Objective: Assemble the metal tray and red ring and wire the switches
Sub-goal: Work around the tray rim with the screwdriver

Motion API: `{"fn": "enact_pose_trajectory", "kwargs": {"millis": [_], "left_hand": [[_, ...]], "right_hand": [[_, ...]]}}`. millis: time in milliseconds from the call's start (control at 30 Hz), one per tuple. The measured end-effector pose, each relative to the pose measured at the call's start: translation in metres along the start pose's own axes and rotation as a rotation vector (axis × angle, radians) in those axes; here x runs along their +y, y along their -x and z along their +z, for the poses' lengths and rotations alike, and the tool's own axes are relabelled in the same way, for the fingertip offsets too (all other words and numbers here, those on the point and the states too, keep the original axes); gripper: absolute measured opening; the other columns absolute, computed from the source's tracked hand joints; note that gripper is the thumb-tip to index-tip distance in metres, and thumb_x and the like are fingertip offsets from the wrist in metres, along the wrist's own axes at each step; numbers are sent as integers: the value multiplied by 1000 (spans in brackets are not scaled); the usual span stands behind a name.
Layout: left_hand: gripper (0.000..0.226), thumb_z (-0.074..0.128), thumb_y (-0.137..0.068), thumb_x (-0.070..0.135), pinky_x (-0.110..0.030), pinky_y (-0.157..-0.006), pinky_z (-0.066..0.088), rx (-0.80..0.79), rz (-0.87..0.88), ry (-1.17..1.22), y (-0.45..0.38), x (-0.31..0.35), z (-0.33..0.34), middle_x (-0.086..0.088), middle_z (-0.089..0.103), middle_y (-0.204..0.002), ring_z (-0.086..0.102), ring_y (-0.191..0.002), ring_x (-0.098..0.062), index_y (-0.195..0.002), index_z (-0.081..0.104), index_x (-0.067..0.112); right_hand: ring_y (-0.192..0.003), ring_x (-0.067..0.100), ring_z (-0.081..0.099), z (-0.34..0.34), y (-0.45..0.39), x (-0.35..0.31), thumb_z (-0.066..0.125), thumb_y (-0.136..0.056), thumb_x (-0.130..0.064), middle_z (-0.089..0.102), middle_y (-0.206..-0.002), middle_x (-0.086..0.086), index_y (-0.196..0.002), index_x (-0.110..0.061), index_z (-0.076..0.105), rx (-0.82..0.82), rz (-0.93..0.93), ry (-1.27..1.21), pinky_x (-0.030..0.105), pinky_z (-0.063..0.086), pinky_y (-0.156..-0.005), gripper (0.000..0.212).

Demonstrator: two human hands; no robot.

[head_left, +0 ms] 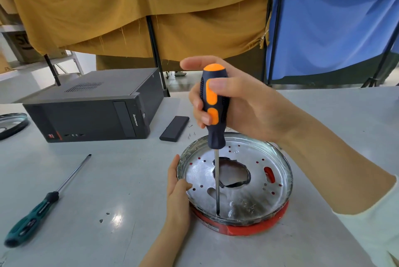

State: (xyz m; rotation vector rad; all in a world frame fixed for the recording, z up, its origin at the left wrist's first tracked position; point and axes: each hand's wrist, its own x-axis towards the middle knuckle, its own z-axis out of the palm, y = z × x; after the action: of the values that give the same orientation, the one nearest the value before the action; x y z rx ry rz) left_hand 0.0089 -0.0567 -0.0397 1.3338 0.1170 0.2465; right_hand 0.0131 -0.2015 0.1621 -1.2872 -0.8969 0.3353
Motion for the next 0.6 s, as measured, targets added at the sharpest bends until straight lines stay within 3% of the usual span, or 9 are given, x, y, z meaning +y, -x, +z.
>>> {"fn": "enact_pose_trajectory", "kwargs": {"millis": [167, 233, 300, 367, 433, 533, 600], "left_hand": [[66, 31, -84, -12, -24, -92, 42, -14, 20, 5, -2, -2, 1, 2, 56, -135, 52, -123, -13, -135, 48, 26], [66, 31, -84, -12, -21, -88, 43, -18, 20, 10, -3, -2, 1, 3, 58, -132, 55, -117, -8, -135, 49, 25], [65, 31, -83, -11, -15, -83, 45, -21, 13, 19, -4, -2, 2, 4, 59, -130, 58, -110, -1, -135, 49, 25], [63, 35, -82, -8, -12, -78, 47, -28, 11, 25, -3, -1, 2, 6, 60, -127, 60, -104, 3, -133, 50, 26], [62, 38, -80, -3, -15, -80, 47, -34, 19, 23, -3, -1, 1, 8, 61, -127, 59, -105, 3, -132, 50, 27], [65, 32, -83, -12, -18, -85, 44, -40, 30, 12, -3, -1, -1, 5, 59, -129, 57, -110, -3, -135, 49, 24], [65, 30, -84, -14, -14, -83, 45, -41, 37, -1, -4, -2, 0, 3, 59, -129, 58, -108, -1, -135, 48, 22]], "right_hand": [[-97, 31, 64, -10, 9, -4, 48, -89, -10, 61, -101, 11, -112, -2, 55, -55, -16, 39, 41, 51, -87, 25], [-104, 36, 64, -9, 11, -3, 52, -88, -8, 65, -101, 12, -104, -3, 52, -42, -49, 70, 44, 53, -87, 17], [-96, 35, 68, -6, 9, -1, 53, -88, -4, 69, -92, 12, -95, -7, 46, -8, -73, 70, 42, 55, -82, 10], [-73, 25, 69, -3, 7, 2, 54, -88, -3, 68, -78, 7, -90, -10, 43, 34, -85, 78, 36, 54, -74, 13], [-57, 17, 56, -2, 5, 5, 53, -88, -6, 58, -69, 4, -93, -10, 44, 55, -86, 49, 32, 48, -67, 11], [-63, 19, 50, -4, 6, 4, 44, -90, -13, 54, -76, 6, -114, -9, 50, -10, -47, -60, 30, 43, -68, 25], [-69, 20, 51, -7, 8, 2, 41, -91, -16, 55, -82, 5, -117, -6, 53, -36, -24, -63, 30, 43, -71, 31]]}}
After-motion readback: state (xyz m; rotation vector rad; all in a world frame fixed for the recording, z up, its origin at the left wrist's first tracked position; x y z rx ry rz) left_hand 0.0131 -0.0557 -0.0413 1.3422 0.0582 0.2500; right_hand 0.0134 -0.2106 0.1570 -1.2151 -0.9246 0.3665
